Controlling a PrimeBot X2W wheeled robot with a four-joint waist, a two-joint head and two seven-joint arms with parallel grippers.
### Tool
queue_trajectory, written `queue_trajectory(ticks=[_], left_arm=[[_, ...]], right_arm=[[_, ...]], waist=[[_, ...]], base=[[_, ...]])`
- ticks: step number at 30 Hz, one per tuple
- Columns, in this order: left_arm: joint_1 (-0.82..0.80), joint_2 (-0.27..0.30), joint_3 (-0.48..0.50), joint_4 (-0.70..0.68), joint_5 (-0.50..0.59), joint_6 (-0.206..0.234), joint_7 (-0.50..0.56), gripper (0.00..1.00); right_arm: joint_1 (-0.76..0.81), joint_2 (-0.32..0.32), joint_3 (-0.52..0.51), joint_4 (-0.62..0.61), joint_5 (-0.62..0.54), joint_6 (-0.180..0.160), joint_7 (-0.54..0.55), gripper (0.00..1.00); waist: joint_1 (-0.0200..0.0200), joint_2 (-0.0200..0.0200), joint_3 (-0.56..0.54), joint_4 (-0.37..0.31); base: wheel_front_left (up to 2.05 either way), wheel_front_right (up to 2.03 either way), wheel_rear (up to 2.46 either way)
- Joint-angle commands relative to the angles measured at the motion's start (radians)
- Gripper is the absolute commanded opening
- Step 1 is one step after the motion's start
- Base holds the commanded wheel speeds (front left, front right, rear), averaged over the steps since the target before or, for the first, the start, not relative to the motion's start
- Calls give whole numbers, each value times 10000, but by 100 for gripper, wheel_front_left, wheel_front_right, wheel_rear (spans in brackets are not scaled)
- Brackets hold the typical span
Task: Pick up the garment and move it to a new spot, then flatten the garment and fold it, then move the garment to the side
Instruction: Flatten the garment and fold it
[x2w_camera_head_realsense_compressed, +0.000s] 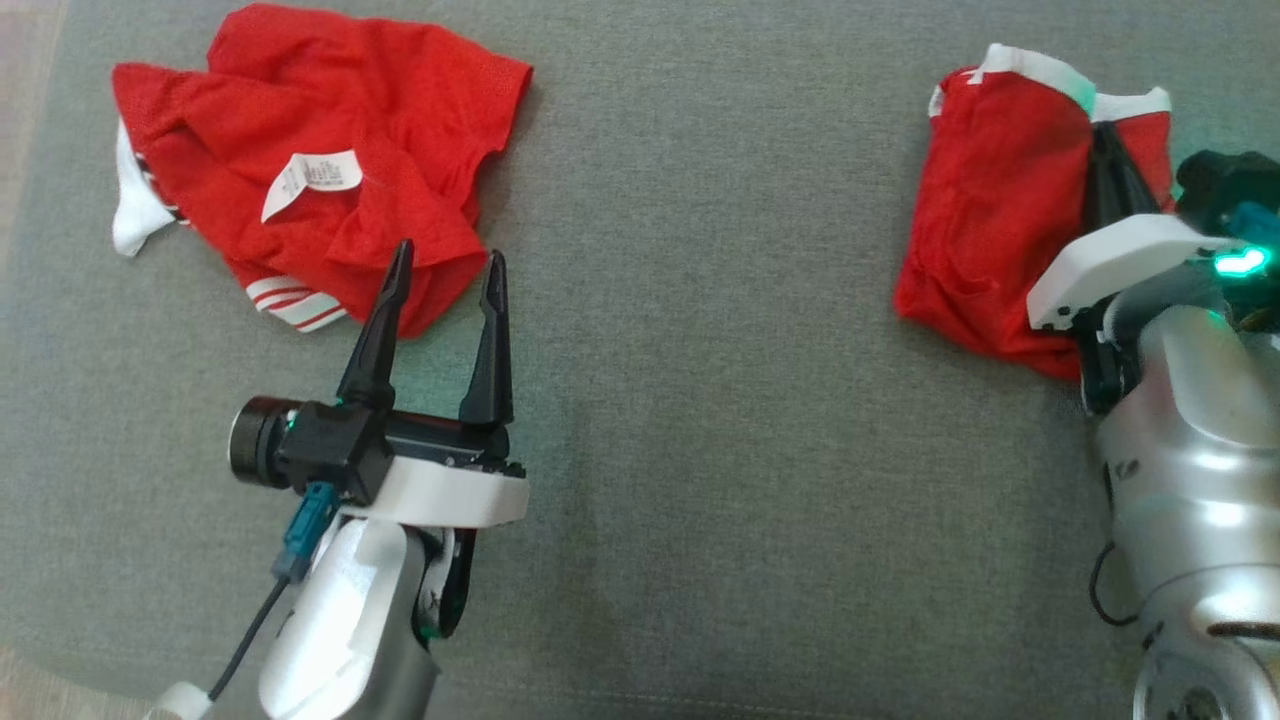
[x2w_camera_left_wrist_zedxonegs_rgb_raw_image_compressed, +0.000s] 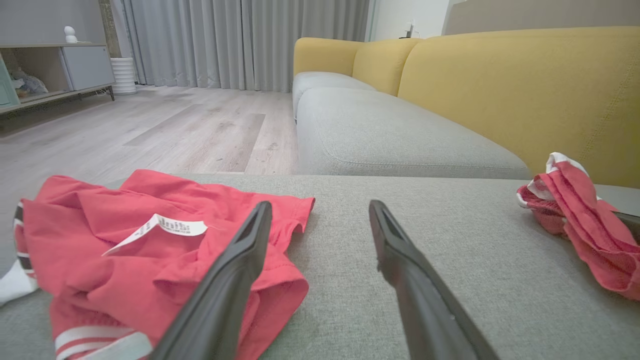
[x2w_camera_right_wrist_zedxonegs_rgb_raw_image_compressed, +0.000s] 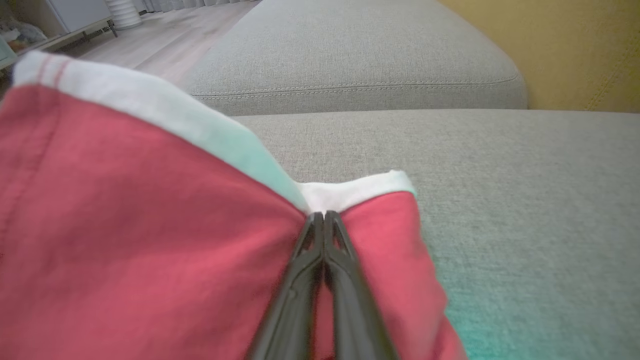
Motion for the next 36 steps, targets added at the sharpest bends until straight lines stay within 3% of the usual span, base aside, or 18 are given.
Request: queue_trajectory(ticks=[1,8,14,26,29,36], left_arm=[[-218,44,328,-271,149,14,-51,100],[-116,8,394,-194,129,20,-51,100],[-72,-35,294,-184,110,12,-51,100],[99,-43,430,-128,149,-4,-51,100],[186,-29,503,-98,168,-8,-51,100],[549,-31,661,-49,167,19,-51,100]], right_arm=[[-321,73,135,227,-273,67,-200,0],[-575,416,1066,210,-73,67,-634,0],[-79,442,3178,-627,1414,67,-644,0],[-168,445,4346,1394,2379,67,-584,0],[-112,445,4278,986,2755,67,-634,0],[1359,445,3480,-1792,2734,67,-644,0]], waist=[[-2,0,-3,72],[-2,0,-388,-74],[-2,0,-500,-33],[-2,0,-730,-81],[-2,0,-1017,-272],[-2,0,-1914,-833]], base=[[0,0,0],[0,0,0],[0,0,0],[0,0,0],[0,0,0],[0,0,0]])
